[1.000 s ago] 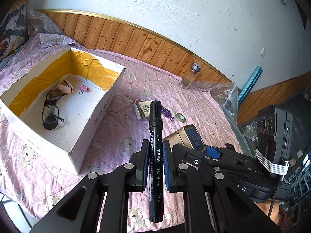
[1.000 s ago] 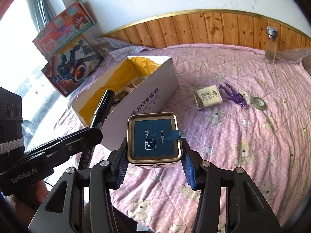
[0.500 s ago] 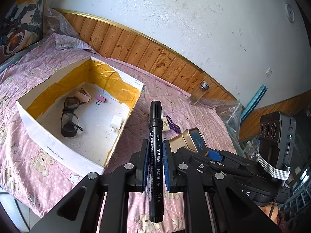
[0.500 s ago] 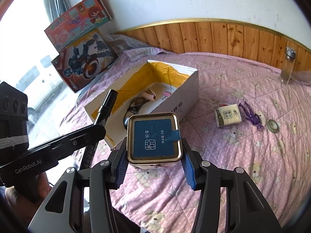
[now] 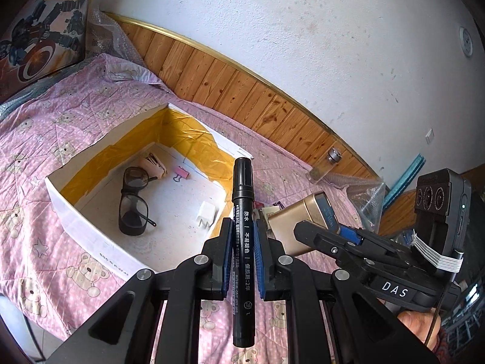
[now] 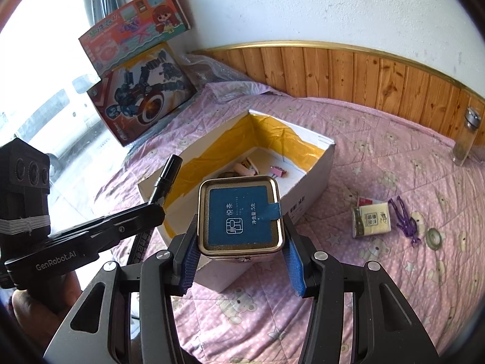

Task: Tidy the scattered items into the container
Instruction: 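Carry the marker and gold tin with both tools over the box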

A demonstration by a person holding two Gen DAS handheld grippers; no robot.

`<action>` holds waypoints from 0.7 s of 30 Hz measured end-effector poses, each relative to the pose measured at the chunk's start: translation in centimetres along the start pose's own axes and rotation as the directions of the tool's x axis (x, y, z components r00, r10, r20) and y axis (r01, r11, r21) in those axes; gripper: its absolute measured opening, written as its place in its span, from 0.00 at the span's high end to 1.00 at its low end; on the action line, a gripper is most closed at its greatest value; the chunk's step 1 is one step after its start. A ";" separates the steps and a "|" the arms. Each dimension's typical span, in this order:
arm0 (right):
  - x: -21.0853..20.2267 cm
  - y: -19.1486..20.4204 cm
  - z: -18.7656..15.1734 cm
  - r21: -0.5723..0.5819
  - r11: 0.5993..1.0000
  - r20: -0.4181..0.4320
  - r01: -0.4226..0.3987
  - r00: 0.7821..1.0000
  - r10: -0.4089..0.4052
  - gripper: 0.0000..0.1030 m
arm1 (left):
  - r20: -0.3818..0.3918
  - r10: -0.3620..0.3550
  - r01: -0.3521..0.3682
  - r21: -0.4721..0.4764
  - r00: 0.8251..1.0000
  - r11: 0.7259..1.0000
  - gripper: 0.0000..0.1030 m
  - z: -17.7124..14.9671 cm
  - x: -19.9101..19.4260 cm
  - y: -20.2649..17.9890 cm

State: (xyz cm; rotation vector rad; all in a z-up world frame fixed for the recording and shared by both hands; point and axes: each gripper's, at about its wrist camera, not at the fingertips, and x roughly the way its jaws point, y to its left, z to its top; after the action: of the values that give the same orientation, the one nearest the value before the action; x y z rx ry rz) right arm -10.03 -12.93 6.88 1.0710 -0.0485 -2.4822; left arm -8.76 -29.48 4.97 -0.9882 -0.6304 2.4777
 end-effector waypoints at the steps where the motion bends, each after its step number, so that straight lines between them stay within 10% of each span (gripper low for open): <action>1: 0.3 0.1 0.3 -0.005 1.000 -0.003 -0.001 1.000 0.001 0.50 | 0.001 0.005 -0.005 -0.003 1.000 1.000 0.86 0.2 0.1 0.3; 21: 7.6 0.1 6.2 -0.096 0.995 -0.082 -0.015 0.997 0.007 0.50 | -0.076 0.061 -0.065 -0.053 0.995 0.996 0.86 3.4 4.0 3.8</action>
State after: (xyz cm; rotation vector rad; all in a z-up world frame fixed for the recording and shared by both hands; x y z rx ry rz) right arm -18.96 -16.97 6.00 1.1268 0.0888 -2.4022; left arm -14.62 -31.40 3.02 -1.1325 -0.6567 2.4766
